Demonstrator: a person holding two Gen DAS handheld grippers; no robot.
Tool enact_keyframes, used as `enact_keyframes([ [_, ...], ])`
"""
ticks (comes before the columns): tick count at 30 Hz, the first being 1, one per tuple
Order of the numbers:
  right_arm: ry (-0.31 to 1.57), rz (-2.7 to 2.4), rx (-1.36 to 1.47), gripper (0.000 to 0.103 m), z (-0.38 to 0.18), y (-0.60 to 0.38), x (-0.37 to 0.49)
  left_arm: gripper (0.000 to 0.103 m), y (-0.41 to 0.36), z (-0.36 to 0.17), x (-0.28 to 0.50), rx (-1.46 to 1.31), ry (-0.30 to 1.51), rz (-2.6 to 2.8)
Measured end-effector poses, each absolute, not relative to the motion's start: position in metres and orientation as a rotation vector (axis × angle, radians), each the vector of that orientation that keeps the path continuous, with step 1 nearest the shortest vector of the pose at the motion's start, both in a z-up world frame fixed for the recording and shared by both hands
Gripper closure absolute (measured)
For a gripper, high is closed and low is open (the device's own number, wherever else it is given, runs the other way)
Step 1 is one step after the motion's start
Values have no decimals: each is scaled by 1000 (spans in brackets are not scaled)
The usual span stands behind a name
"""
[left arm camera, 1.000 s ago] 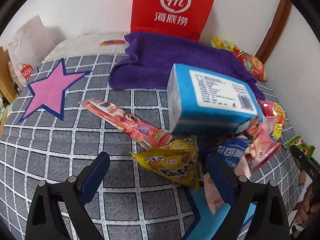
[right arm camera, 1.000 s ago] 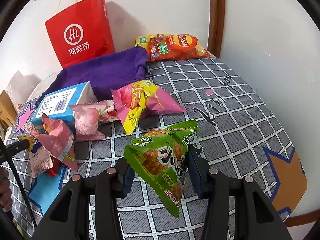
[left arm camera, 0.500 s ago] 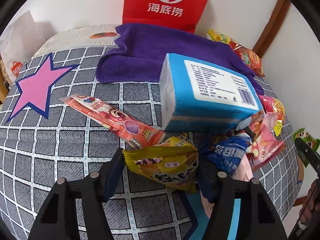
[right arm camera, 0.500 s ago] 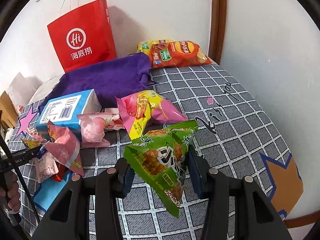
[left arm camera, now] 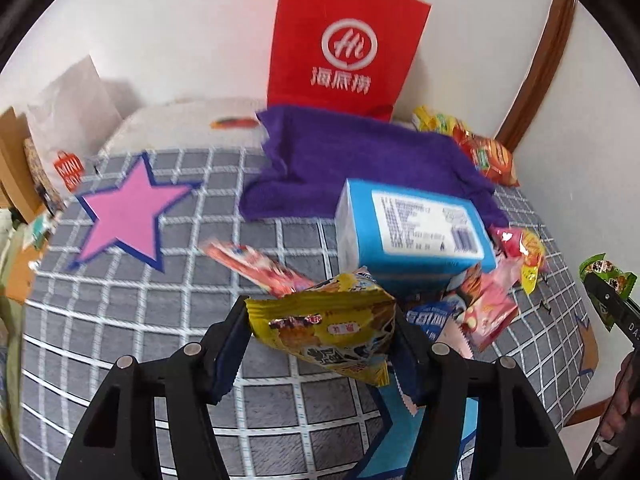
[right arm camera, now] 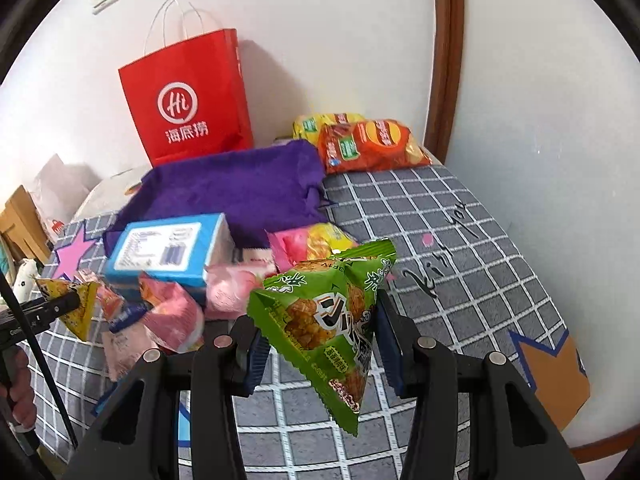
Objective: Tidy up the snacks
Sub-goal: 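Carry both packets over the purple towel with both tools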
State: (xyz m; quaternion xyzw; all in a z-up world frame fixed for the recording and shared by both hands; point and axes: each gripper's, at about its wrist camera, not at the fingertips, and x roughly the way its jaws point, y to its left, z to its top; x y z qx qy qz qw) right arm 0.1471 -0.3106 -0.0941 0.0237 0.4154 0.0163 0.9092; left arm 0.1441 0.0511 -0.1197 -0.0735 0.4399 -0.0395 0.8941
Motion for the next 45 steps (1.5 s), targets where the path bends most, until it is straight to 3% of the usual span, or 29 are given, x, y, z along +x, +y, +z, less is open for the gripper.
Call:
enact_keyframes([
  [18, 845, 145, 83, 56, -47, -265, 216, 42, 66, -46, 194, -105, 796, -35],
  [45, 838, 244, 64, 56, -72, -211, 381, 42, 44, -85, 346, -117, 877, -69],
])
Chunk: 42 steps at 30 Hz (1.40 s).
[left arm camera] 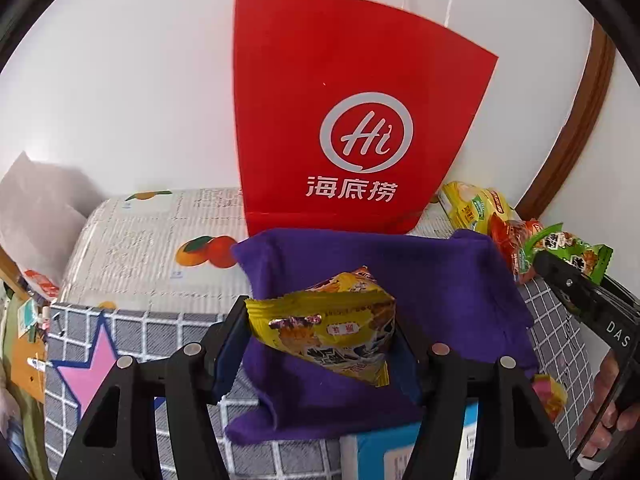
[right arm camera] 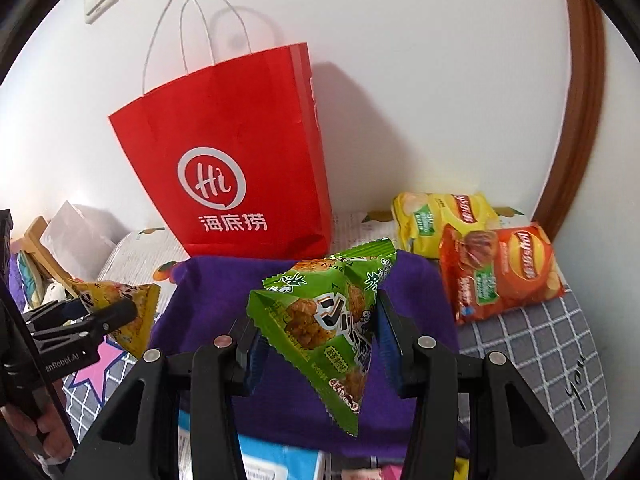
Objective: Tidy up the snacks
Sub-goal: 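Carry both packets over the purple towel with both tools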
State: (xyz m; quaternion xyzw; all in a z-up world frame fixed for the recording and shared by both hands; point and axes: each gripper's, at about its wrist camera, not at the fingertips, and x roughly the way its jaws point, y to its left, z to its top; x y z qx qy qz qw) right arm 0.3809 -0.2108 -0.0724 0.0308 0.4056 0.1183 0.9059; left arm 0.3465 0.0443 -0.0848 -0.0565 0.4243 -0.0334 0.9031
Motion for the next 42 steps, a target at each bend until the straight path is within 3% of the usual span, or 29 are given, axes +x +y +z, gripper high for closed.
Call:
enact_keyframes([
  [24, 978, 201, 33, 56, -149, -220, 435, 42, 29, -155, 400, -138, 977, -121],
  [42, 1004, 208, 13, 56, -159, -214, 437, 42, 19, -167, 406, -127, 1003, -132],
])
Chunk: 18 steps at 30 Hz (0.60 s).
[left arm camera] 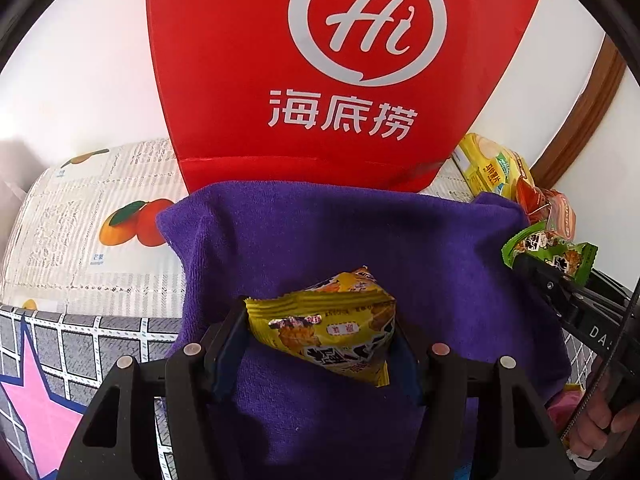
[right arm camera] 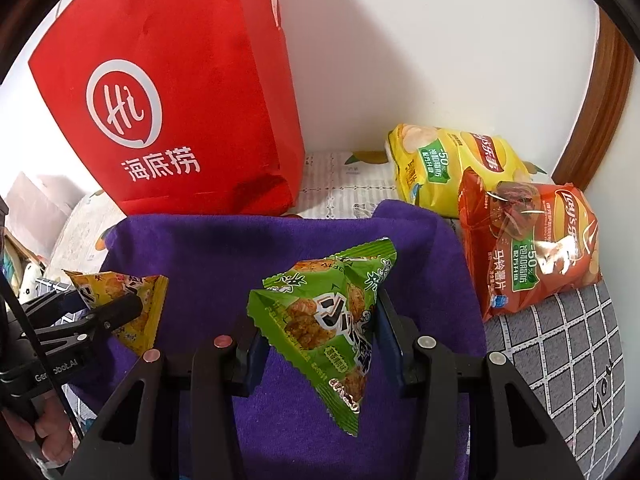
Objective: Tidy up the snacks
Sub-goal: 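Carry both packets over the purple towel with both tools, then lower both packets onto the purple towel and open both tools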
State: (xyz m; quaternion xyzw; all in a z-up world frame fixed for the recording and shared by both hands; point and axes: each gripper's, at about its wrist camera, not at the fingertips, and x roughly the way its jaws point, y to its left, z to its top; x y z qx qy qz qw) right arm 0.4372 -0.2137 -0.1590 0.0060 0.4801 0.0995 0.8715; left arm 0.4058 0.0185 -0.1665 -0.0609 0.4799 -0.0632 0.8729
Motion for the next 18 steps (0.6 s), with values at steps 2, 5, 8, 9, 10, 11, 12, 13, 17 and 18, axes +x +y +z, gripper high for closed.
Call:
enact_keyframes([
  [2, 1001, 205, 9, 56, -158, -213, 436, 42, 19, -167, 406, -128, 1007, -133],
  [5, 1000, 205, 7, 56, -158, -213, 436, 42, 18, -168, 406, -128, 1008, -132],
  [8, 1006, 207, 7, 56, -160, -213, 436, 42, 18, -168, 406, -128, 1007, -132],
  [9, 1009, 207, 7, 56, -160, -213, 436, 42, 18, -168, 406, -128, 1007, -132],
  [10, 1012, 204, 5, 56, -161, -212, 437, 42, 18, -168, 406, -128, 1007, -131],
  [11, 1014, 203, 4, 56, -162, -212, 437, 42, 18, -167, 406, -128, 1007, -131],
  [12, 1017, 204, 2, 56, -162, -212, 437, 42, 18, -168, 406, -128, 1010, -131],
  [13, 1020, 203, -1, 56, -163, -211, 437, 42, 19, -169, 407, -130, 1014, -131],
  [17, 1032, 198, -10, 56, -166, -211, 439, 42, 18, -171, 408, -137, 1023, -135],
  [18, 1036, 197, -11, 56, -167, -211, 439, 42, 18, -171, 408, -137, 1024, -134],
])
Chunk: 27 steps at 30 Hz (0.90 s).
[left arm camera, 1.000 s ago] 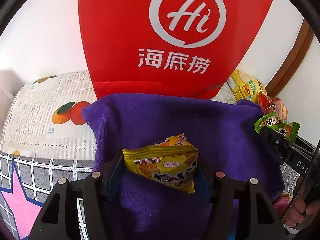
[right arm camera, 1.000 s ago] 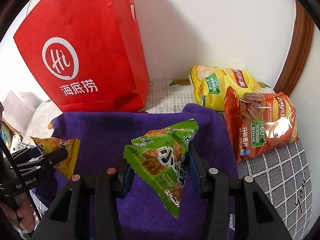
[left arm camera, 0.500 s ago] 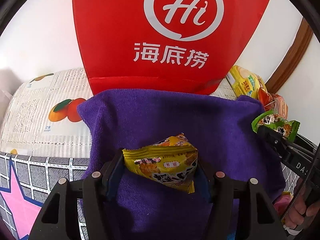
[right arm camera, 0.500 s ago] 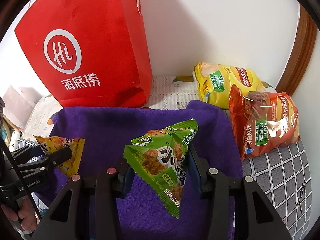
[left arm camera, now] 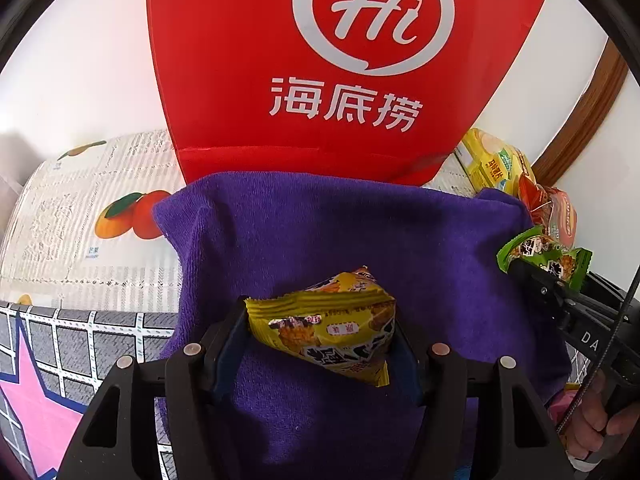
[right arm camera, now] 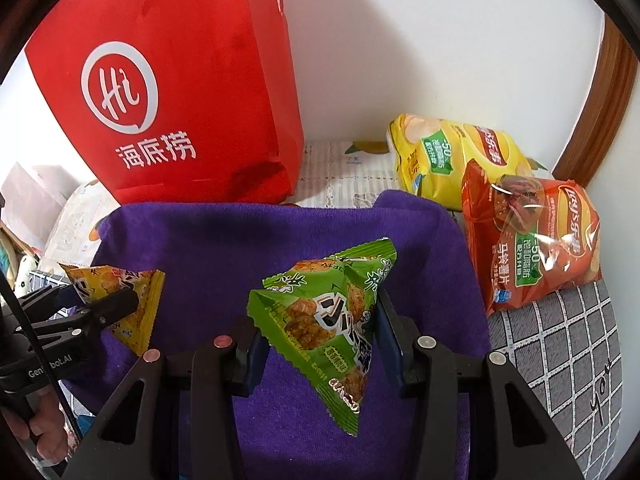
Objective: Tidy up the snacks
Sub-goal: 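Lower both packets onto the purple towel and open both tools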
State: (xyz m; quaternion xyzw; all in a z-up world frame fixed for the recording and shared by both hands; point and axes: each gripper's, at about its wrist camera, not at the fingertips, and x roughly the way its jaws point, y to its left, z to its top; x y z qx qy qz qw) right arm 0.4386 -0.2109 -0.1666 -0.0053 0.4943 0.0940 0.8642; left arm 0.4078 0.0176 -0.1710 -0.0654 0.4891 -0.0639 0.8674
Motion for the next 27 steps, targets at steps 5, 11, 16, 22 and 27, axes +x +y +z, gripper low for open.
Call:
enact_keyframes([
  [5, 1054, 191, -17, 56, -170, -211, 439, 42, 16, -174, 408, -131, 1036, -128],
  [11, 1063, 182, -25, 56, -172, -212, 440, 42, 16, -180, 410, -132, 1061, -118],
  [16, 1089, 179, -25, 56, -177, -211, 442, 42, 14, -183, 411, -124, 1068, -114],
  [22, 1102, 180, -34, 56, -181, -207, 443, 41, 14, -185, 414, -123, 1073, -109],
  [27, 1110, 177, -37, 56, -183, -209, 444, 41, 13, -187, 415, -120, 1075, -107],
])
